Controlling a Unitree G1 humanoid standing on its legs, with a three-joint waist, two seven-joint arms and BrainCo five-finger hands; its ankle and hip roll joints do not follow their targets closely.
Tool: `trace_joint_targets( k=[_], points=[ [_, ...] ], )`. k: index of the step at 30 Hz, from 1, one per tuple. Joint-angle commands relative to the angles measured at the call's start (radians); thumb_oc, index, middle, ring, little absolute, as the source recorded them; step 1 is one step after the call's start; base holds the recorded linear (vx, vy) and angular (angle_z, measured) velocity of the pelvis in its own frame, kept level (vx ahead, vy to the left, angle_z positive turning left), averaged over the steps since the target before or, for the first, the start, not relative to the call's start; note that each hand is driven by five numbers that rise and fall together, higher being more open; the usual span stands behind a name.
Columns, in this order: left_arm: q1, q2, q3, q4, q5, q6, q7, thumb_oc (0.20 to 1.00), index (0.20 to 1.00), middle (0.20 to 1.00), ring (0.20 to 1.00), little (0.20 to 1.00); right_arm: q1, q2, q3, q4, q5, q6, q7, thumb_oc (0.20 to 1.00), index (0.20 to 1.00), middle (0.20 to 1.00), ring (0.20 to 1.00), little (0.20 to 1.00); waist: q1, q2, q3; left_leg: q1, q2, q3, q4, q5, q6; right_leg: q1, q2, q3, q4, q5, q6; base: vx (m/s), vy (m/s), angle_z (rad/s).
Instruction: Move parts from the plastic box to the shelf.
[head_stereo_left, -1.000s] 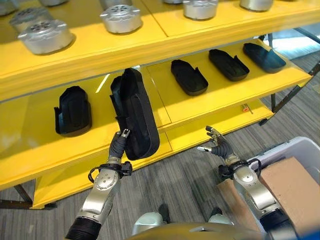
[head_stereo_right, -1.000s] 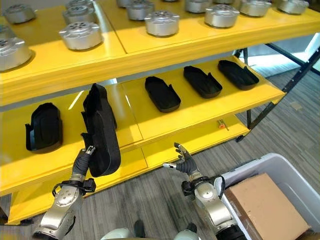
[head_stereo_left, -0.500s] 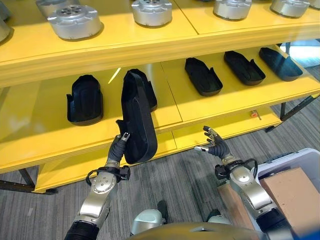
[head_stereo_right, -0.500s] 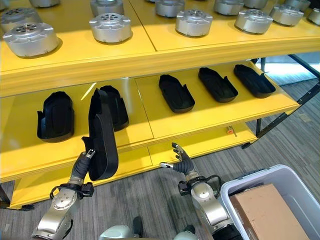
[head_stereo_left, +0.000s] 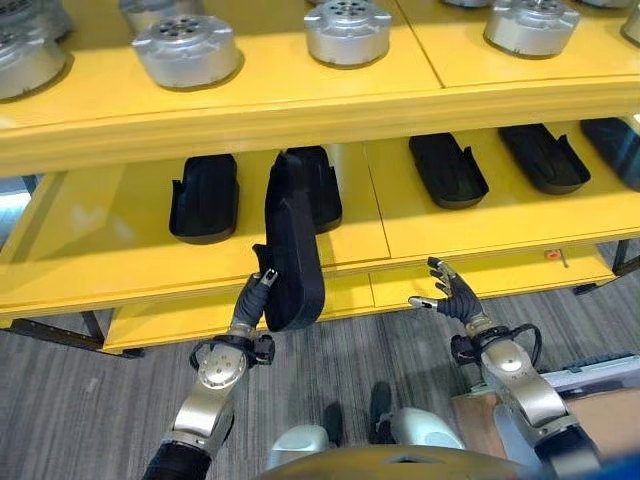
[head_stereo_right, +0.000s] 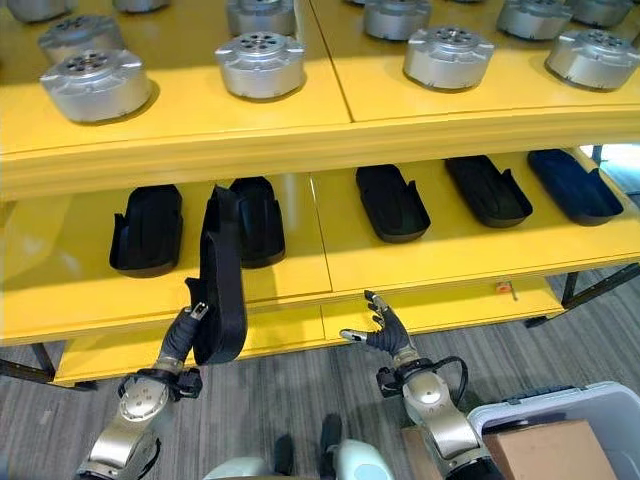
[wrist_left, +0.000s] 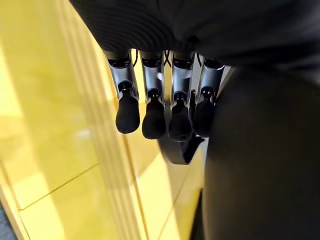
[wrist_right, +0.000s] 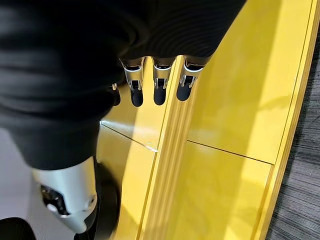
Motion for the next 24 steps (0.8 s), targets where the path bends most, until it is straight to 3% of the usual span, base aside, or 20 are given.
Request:
trace_joint_targets(
  k=[1, 4, 5, 6, 7, 8, 11, 12, 15, 16, 17, 20, 21, 24],
  points=[
    [-0.041, 0.028, 0.014, -0.097, 0.032, -0.076, 0.001, 0.200, 0.200, 0.200, 0.200, 0.200, -0.024, 0.007, 0.000, -0.051, -0.017, -0.103, 0.018, 1.000, 1.000, 1.000, 1.000, 1.000, -0.004, -0.008, -0.043, -0.014, -0.056, 0.135, -0.002, 0.011, -0.001, 0.056, -0.053, -0.025, 0.018, -0.009, 0.123, 0.10, -0.083, 0.11],
    [-0.053, 0.032, 0.007, -0.095, 0.023, -0.077, -0.007, 0.200, 0.200, 0.200, 0.200, 0.200, -0.017, -0.004, -0.005, -0.064, -0.019, -0.096, 0.008, 1.000, 1.000, 1.000, 1.000, 1.000, -0.028, -0.005, -0.044, -0.033, -0.030, 0.236, 0.081, -0.015, -0.022, 0.072, -0.075, -0.069, 0.008, -0.018, 0.111, 0.06, -0.060, 0.30],
    [-0.091, 0.029, -0.023, -0.082, 0.011, -0.076, -0.009, 0.200, 0.200, 0.200, 0.200, 0.200, -0.028, -0.009, -0.008, -0.054, -0.025, -0.094, -0.028, 1.000, 1.000, 1.000, 1.000, 1.000, -0.059, -0.009, -0.035, -0.049, 0.036, 0.344, 0.170, -0.048, -0.049, 0.070, -0.108, -0.109, 0.030, -0.035, 0.107, -0.02, 0.015, 0.35],
    [-0.104, 0.026, -0.032, -0.075, 0.006, -0.079, -0.004, 0.200, 0.200, 0.200, 0.200, 0.200, -0.036, -0.011, -0.008, -0.047, -0.023, -0.095, -0.037, 1.000, 1.000, 1.000, 1.000, 1.000, -0.066, -0.010, -0.030, -0.062, 0.058, 0.355, 0.206, -0.052, -0.058, 0.067, -0.118, -0.117, 0.043, -0.040, 0.100, 0.00, 0.036, 1.23],
    [-0.111, 0.023, -0.040, -0.070, 0.001, -0.081, 0.005, 0.200, 0.200, 0.200, 0.200, 0.200, -0.045, -0.012, -0.006, -0.034, -0.025, -0.099, -0.042, 1.000, 1.000, 1.000, 1.000, 1.000, -0.067, -0.009, -0.023, -0.080, 0.075, 0.338, 0.249, -0.050, -0.070, 0.068, -0.121, -0.116, 0.056, -0.049, 0.093, -0.04, 0.041, 1.44],
    [-0.109, 0.019, -0.040, -0.067, -0.007, -0.087, 0.018, 0.200, 0.200, 0.200, 0.200, 0.200, -0.061, -0.014, 0.000, -0.014, -0.026, -0.111, -0.046, 1.000, 1.000, 1.000, 1.000, 1.000, -0.061, -0.011, -0.014, -0.111, 0.095, 0.311, 0.291, -0.005, -0.076, 0.061, -0.128, -0.108, 0.067, -0.043, 0.072, 0.01, 0.110, 0.61],
    [-0.070, 0.021, -0.001, -0.095, -0.039, -0.082, 0.006, 0.200, 0.200, 0.200, 0.200, 0.200, -0.029, -0.031, -0.032, -0.028, 0.001, -0.128, -0.035, 1.000, 1.000, 1.000, 1.000, 1.000, -0.070, -0.003, -0.028, -0.070, 0.170, 0.296, 0.238, 0.056, -0.100, 0.065, -0.146, -0.106, 0.082, -0.068, 0.064, 0.04, 0.158, -0.62],
    [-0.050, 0.022, 0.014, -0.101, -0.049, -0.088, 0.000, 0.200, 0.200, 0.200, 0.200, 0.200, -0.007, -0.043, -0.046, -0.043, 0.010, -0.142, -0.036, 1.000, 1.000, 1.000, 1.000, 1.000, -0.074, 0.005, -0.038, -0.056, 0.225, 0.278, 0.194, 0.129, -0.129, 0.066, -0.156, -0.112, 0.090, -0.082, 0.060, 0.03, 0.212, 0.19],
    [-0.034, 0.017, 0.026, -0.102, -0.057, -0.108, 0.016, 0.200, 0.200, 0.200, 0.200, 0.200, -0.024, -0.058, -0.043, -0.039, 0.013, -0.137, -0.033, 1.000, 1.000, 1.000, 1.000, 1.000, -0.062, 0.021, -0.035, -0.040, 0.252, 0.192, 0.161, 0.162, -0.143, 0.043, -0.174, -0.099, 0.142, -0.110, 0.060, -0.02, 0.350, -0.14],
    [-0.033, 0.012, 0.036, -0.108, -0.070, -0.112, 0.029, 0.200, 0.200, 0.200, 0.200, 0.200, -0.045, -0.060, -0.038, -0.027, 0.007, -0.126, -0.032, 1.000, 1.000, 1.000, 1.000, 1.000, -0.056, 0.042, -0.036, -0.043, 0.272, 0.163, 0.152, 0.181, -0.149, 0.015, -0.191, -0.098, 0.191, -0.131, 0.056, -0.11, 0.588, -0.50],
    [-0.037, 0.013, 0.040, -0.107, -0.078, -0.110, 0.033, 0.200, 0.200, 0.200, 0.200, 0.200, -0.051, -0.062, -0.037, -0.023, -0.001, -0.124, -0.035, 1.000, 1.000, 1.000, 1.000, 1.000, -0.053, 0.052, -0.031, -0.056, 0.278, 0.154, 0.161, 0.195, -0.152, 0.009, -0.197, -0.098, 0.215, -0.144, 0.052, -0.14, 0.612, -0.42],
    [-0.081, 0.029, 0.031, -0.062, -0.072, -0.110, 0.048, 0.200, 0.200, 0.200, 0.200, 0.200, -0.065, -0.057, -0.044, -0.011, 0.010, -0.114, -0.039, 1.000, 1.000, 1.000, 1.000, 1.000, -0.054, 0.060, -0.023, -0.045, 0.222, 0.170, 0.139, 0.075, -0.128, 0.000, -0.238, -0.092, 0.269, -0.146, 0.091, -0.11, 0.457, 0.06],
    [-0.085, 0.034, 0.033, -0.065, -0.064, -0.107, 0.042, 0.200, 0.200, 0.200, 0.200, 0.200, -0.060, -0.056, -0.050, -0.017, 0.015, -0.106, -0.043, 1.000, 1.000, 1.000, 1.000, 1.000, -0.054, 0.058, -0.022, -0.043, 0.211, 0.174, 0.134, 0.057, -0.122, 0.007, -0.244, -0.091, 0.266, -0.142, 0.097, -0.08, 0.487, 0.05],
    [-0.082, 0.076, 0.049, -0.076, 0.004, -0.109, -0.002, 0.200, 0.200, 0.200, 0.200, 0.200, -0.028, -0.037, -0.088, -0.049, -0.016, -0.092, -0.056, 1.000, 1.000, 1.000, 1.000, 1.000, -0.038, 0.042, -0.018, -0.012, 0.154, 0.168, 0.078, 0.027, -0.081, 0.030, -0.270, -0.085, 0.217, -0.083, 0.157, -0.08, 0.487, 0.24]
  ],
)
